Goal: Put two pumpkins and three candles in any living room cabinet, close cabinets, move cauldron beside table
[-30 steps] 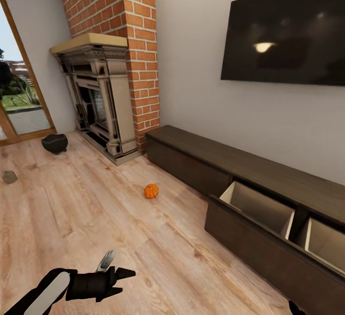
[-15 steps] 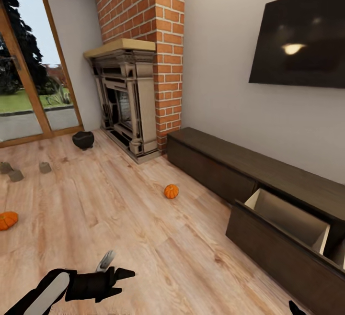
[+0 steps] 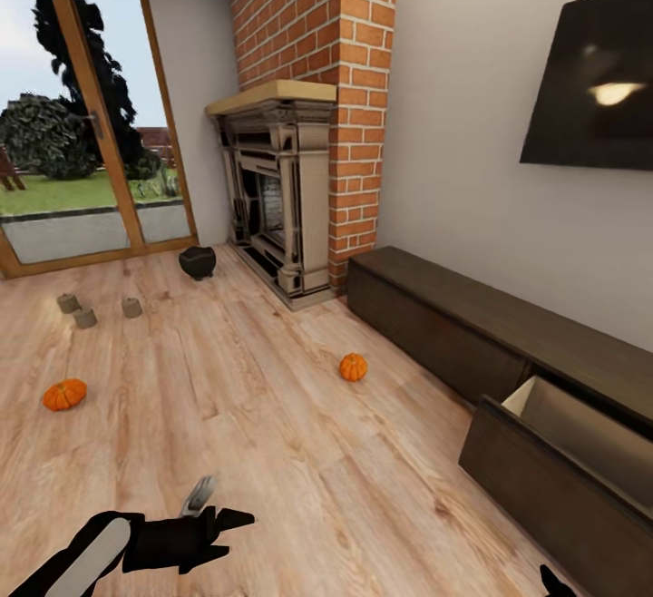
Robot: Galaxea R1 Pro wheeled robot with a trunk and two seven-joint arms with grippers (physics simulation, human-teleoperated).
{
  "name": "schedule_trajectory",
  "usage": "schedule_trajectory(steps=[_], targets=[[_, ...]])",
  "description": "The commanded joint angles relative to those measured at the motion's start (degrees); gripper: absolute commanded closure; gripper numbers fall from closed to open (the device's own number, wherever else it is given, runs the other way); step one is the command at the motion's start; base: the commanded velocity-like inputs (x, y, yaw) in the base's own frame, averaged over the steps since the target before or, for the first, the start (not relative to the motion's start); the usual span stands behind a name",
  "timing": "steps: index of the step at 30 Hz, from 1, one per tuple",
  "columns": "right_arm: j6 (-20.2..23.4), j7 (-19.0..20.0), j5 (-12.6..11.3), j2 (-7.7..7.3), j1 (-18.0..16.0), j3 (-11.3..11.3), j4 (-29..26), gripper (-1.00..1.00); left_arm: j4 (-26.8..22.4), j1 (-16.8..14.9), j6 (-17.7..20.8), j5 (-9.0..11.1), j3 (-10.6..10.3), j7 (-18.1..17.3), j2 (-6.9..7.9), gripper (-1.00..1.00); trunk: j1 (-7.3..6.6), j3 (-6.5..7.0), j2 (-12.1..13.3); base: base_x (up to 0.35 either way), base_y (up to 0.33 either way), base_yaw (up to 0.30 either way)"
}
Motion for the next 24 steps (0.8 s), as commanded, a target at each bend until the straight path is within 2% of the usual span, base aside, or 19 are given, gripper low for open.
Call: schedule_trajectory(steps=[1, 5, 10, 15, 24], targets=[[-0.13, 0.42, -0.37, -0.02, -0.04, 0.33, 0.01, -1.00, 0.03, -0.06, 0.03, -0.14, -0.13, -0.31, 0.05, -1.00, -0.01, -0.04, -0.02, 0.053, 0.000, 0.080], [-0.52, 0.45, 0.04, -0.02, -0.04, 0.71, -0.11, -1.00, 0.04, -0.06, 0.03, -0.14, -0.13, -0.29, 0.05, -1.00, -0.01, -0.03, -0.02, 0.173, 0.007, 0.034], [-0.83, 0.34, 1.66, -0.02, -0.04, 1.72, -0.11, -1.00, 0.09, -0.06, 0.02, -0.21, -0.13, -0.30, 0.05, -1.00, -0.01, -0.03, -0.02, 0.311, 0.016, 0.004], [-0.85, 0.44, 2.08, -0.02, -0.04, 1.94, -0.13, -1.00, 0.98, -0.06, 0.02, -0.16, -0.02, -0.30, 0.03, -1.00, -0.01, -0.03, -0.02, 0.330, 0.044, 0.000], [-0.80, 0.36, 2.85, -0.02, -0.04, 2.00, -0.23, -1.00, 2.30, -0.06, 0.02, -0.09, 0.12, -0.37, -0.02, -1.00, -0.01, -0.03, -0.02, 0.296, 0.151, 0.000]])
